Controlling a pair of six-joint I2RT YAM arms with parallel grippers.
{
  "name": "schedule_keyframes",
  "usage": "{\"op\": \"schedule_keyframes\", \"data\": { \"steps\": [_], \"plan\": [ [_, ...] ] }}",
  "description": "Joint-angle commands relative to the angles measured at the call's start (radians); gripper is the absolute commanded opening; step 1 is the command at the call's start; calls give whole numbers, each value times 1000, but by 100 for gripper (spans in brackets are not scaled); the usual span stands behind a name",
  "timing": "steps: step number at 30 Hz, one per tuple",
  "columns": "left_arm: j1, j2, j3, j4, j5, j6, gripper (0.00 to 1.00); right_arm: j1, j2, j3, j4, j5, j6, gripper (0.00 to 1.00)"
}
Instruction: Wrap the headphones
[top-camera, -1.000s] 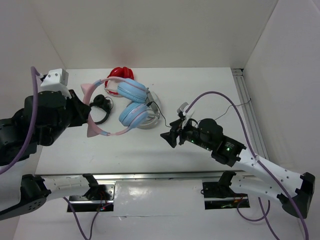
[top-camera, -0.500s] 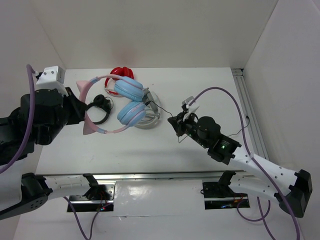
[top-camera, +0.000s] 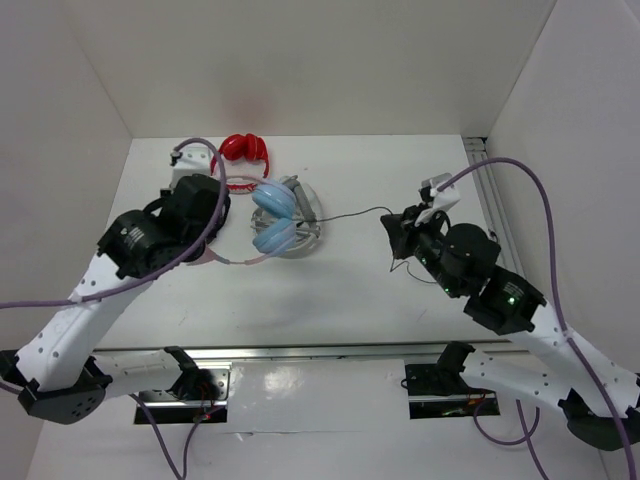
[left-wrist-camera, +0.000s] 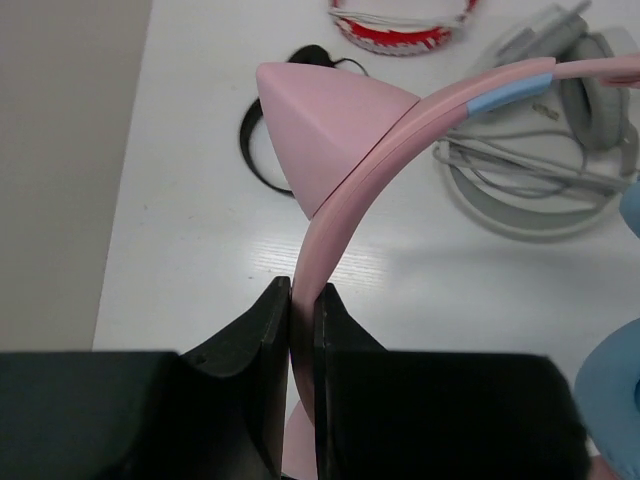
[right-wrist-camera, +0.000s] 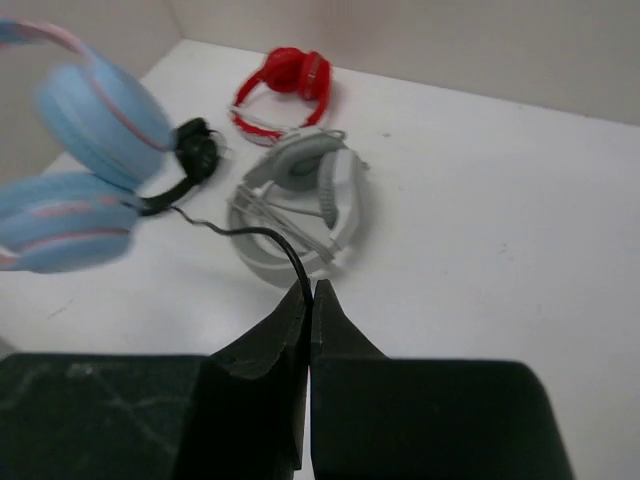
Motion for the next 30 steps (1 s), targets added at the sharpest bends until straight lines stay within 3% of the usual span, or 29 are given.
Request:
{"op": "schedule_keyframes", "data": {
  "steps": [1, 5, 12, 18, 30],
  "plan": [
    [8, -2, -70, 276, 98, 170, 0, -4, -21, 110, -117, -172, -71, 0],
    [-63, 47, -118, 322, 190, 226, 0, -4, 22, 163, -185, -412, -154, 0],
    [-256, 112, -166, 390, 225, 348, 0, 44, 22, 151, -186, -572, -194, 4],
    [-386, 121, -166, 424, 359, 465, 0, 44, 12, 151, -166, -494, -203, 0],
    [-462, 113, -135, 365, 619, 526, 0, 44, 21, 127, -176, -272, -175, 0]
  ]
}}
